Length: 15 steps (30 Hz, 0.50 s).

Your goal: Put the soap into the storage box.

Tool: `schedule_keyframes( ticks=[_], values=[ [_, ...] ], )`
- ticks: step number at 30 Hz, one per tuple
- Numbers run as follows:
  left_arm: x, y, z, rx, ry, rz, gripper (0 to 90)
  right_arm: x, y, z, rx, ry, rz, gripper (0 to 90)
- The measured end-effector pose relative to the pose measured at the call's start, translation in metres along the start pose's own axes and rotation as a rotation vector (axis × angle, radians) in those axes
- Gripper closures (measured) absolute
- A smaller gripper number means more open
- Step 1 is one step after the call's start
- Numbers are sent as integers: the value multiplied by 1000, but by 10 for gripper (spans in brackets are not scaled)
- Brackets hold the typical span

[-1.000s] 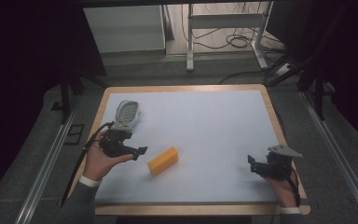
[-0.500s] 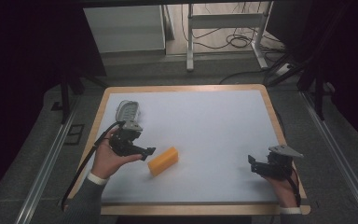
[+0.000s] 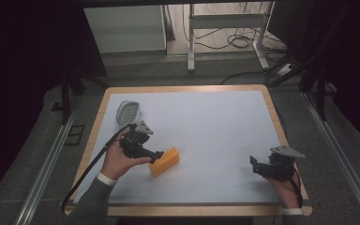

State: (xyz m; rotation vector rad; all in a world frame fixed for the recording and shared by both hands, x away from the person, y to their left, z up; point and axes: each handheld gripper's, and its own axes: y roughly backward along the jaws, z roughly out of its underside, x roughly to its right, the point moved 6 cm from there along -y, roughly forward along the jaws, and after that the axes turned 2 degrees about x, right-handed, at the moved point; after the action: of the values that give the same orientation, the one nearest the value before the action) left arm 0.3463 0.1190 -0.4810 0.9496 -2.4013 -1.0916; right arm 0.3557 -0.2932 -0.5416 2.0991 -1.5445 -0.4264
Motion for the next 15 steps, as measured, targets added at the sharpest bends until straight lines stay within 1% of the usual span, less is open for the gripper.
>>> schedule_keyframes(
  ticks=[1,8,10,11,12,15],
  values=[
    [1,-4,1,-14,-3,2,183,0,0,0,-1,1,-2,58],
    [7,-14,2,-39,-4,18,181,0,0,0,-1,1,-1,58],
    [8,-16,2,-53,-14,17,181,0,0,0,-1,2,-1,58],
    [11,-20,2,-61,-14,25,180,0,-1,1,-2,2,-2,58],
    [11,-20,2,-61,-14,25,179,0,-1,1,-2,2,-2,58],
    [15,-29,3,-93,-15,47,178,0,-1,1,-3,2,0,58]
  ],
)
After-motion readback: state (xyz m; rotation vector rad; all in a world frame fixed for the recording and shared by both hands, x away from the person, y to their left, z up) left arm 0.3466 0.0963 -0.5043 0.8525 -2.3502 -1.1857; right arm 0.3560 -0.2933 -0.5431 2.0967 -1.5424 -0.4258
